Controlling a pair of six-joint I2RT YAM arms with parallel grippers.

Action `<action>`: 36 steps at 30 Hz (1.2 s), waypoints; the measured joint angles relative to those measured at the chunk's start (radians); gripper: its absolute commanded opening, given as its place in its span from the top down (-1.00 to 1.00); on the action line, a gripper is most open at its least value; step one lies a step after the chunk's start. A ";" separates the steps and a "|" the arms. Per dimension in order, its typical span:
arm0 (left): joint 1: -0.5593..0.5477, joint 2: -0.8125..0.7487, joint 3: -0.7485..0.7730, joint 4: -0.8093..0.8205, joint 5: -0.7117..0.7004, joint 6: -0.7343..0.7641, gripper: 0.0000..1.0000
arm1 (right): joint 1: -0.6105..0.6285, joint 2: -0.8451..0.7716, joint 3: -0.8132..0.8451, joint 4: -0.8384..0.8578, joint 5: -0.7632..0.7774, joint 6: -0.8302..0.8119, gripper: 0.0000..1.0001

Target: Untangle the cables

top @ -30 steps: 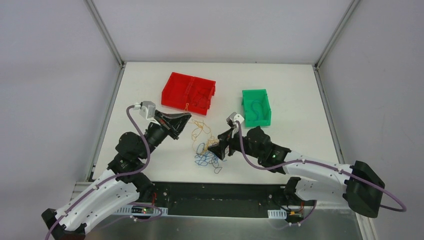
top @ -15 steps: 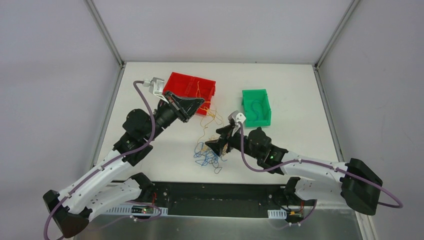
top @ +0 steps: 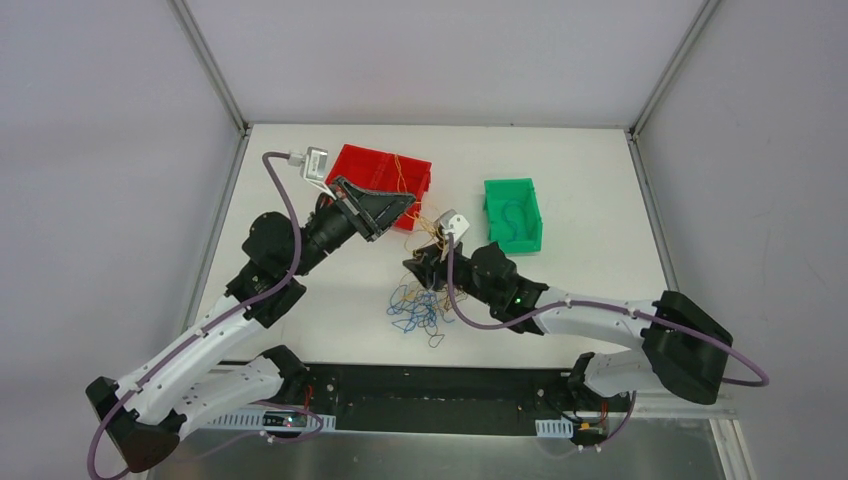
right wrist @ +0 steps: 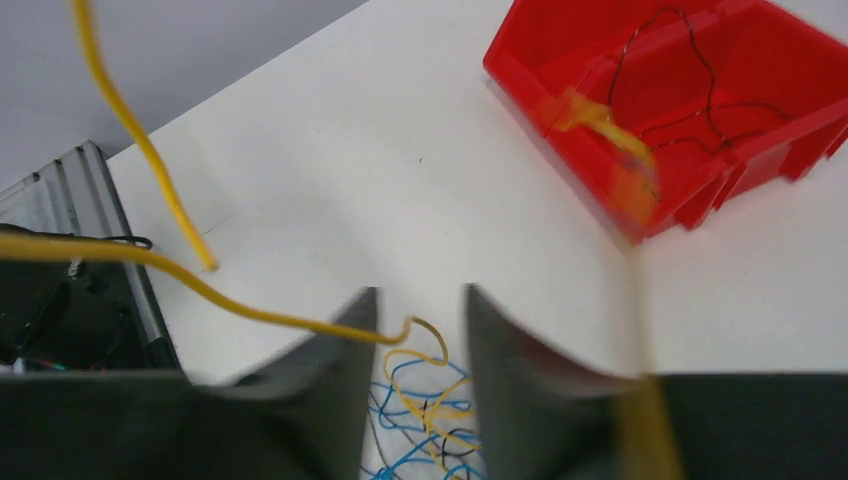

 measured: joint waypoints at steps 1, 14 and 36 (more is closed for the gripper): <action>0.000 0.003 0.002 0.000 -0.002 -0.004 1.00 | 0.000 0.022 0.023 0.001 0.001 0.001 0.91; 0.000 -0.069 0.101 -0.216 -0.426 0.216 1.00 | -0.002 0.013 0.047 -0.137 0.249 0.237 1.00; 0.212 0.180 0.118 -0.126 -0.861 0.540 1.00 | -0.108 -0.101 -0.008 -0.462 0.399 0.467 1.00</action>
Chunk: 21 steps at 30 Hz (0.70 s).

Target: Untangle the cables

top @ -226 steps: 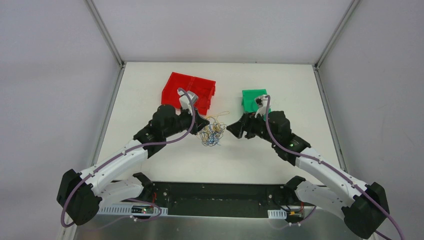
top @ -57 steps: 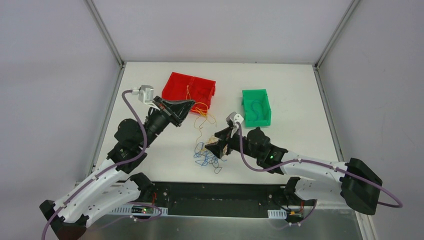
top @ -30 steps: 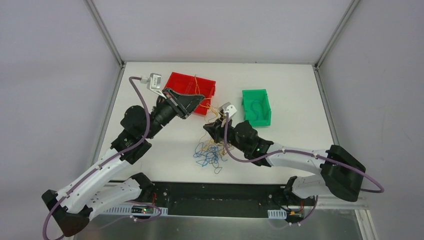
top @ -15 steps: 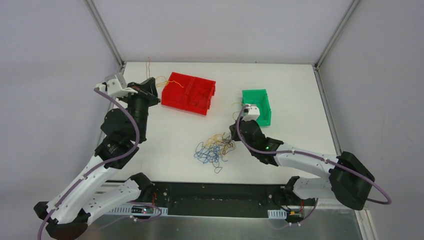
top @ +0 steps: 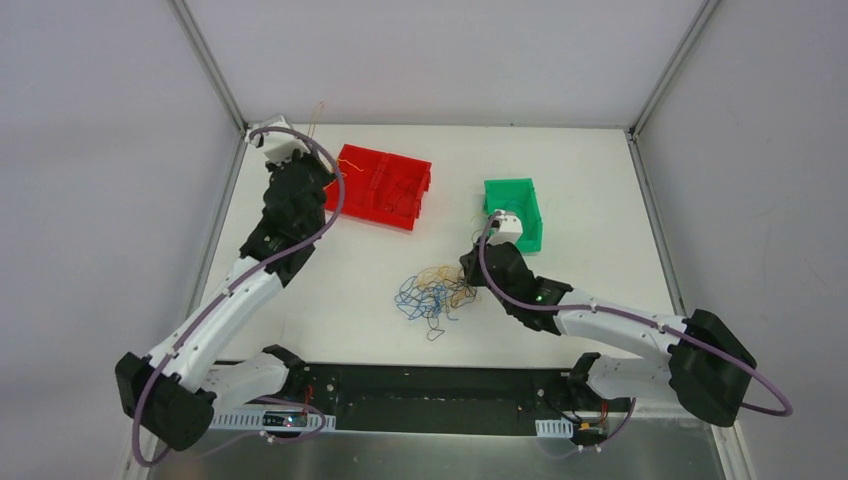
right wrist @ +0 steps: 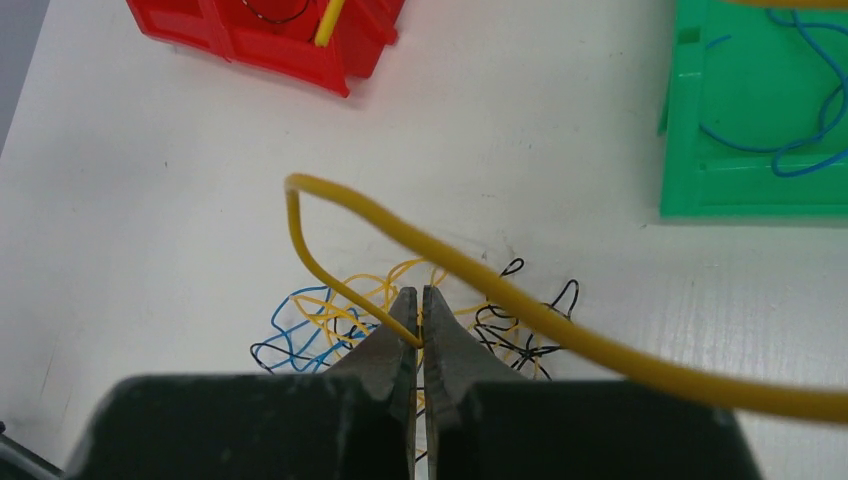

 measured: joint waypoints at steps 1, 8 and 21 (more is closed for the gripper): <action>0.028 0.035 0.000 0.000 0.013 -0.016 1.00 | 0.003 -0.001 0.000 -0.003 -0.004 0.000 1.00; 0.211 0.331 0.070 0.003 0.174 -0.120 1.00 | 0.011 -0.051 0.000 -0.016 -0.011 0.001 1.00; 0.397 0.701 0.164 0.029 0.496 -0.349 1.00 | 0.016 -0.088 -0.010 -0.015 -0.010 0.018 1.00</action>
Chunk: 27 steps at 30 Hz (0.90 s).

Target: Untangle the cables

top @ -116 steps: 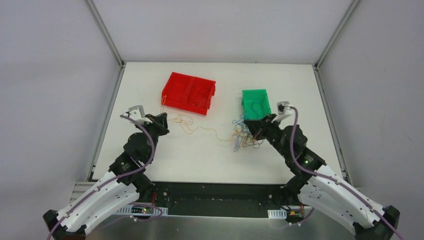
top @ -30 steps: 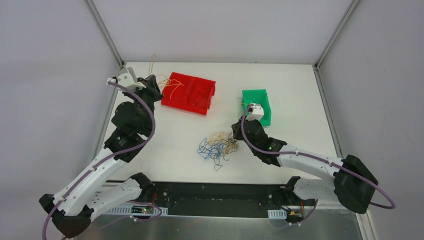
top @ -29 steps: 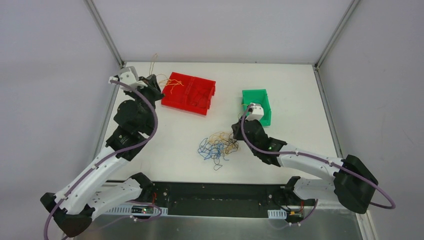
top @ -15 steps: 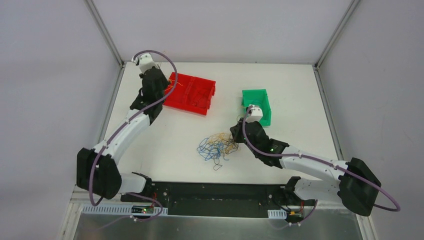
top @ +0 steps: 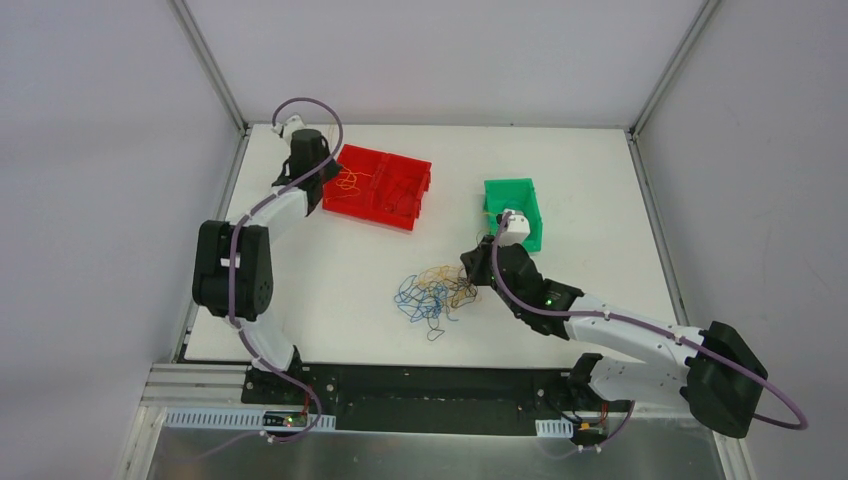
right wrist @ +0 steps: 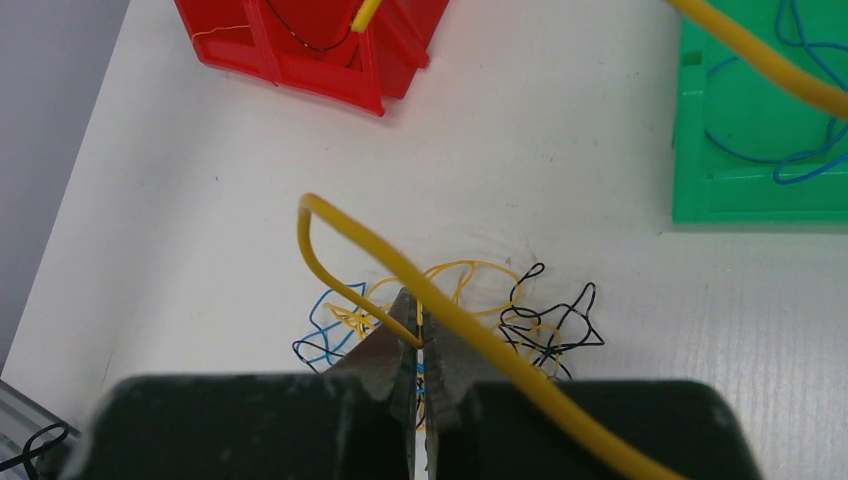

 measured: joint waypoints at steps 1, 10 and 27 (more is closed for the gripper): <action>0.000 0.026 0.008 0.000 0.023 -0.008 1.00 | 0.000 0.000 0.000 0.000 0.000 0.000 1.00; -0.007 0.126 0.019 -0.005 0.080 -0.011 1.00 | 0.005 -0.002 0.000 0.000 0.005 0.000 1.00; -0.140 0.376 0.360 -0.414 -0.026 0.283 0.98 | 0.005 -0.006 0.000 0.000 0.022 0.001 1.00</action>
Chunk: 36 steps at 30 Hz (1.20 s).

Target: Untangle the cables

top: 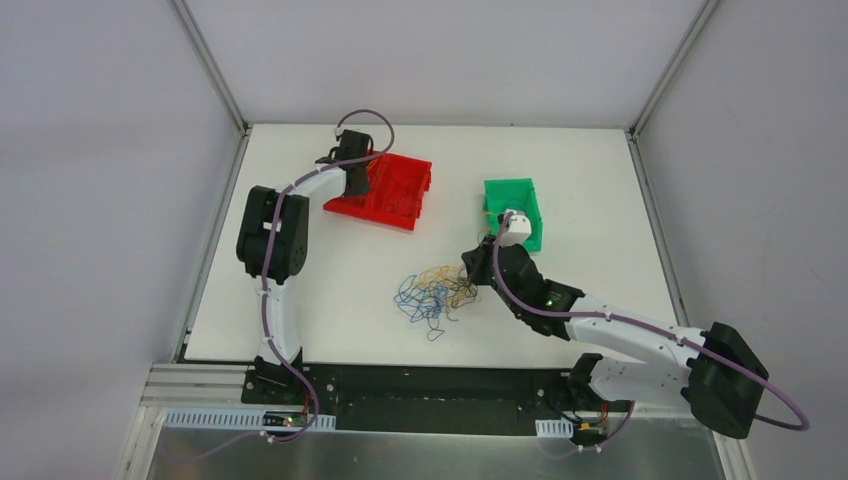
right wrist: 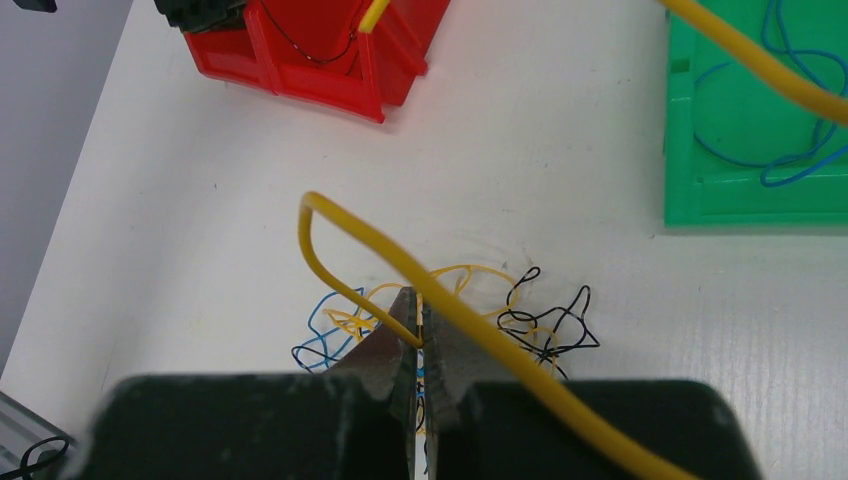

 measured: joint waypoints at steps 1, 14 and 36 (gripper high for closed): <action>0.003 0.004 0.000 -0.023 -0.003 0.004 0.97 | 0.000 0.000 0.000 0.000 0.000 0.000 1.00; 0.010 0.000 0.010 -0.122 0.000 0.028 0.45 | 0.000 -0.003 0.000 0.000 0.008 0.000 1.00; -0.119 -0.494 -0.113 -0.136 0.126 -0.065 -0.25 | 0.000 -0.040 -0.016 0.026 -0.051 -0.031 1.00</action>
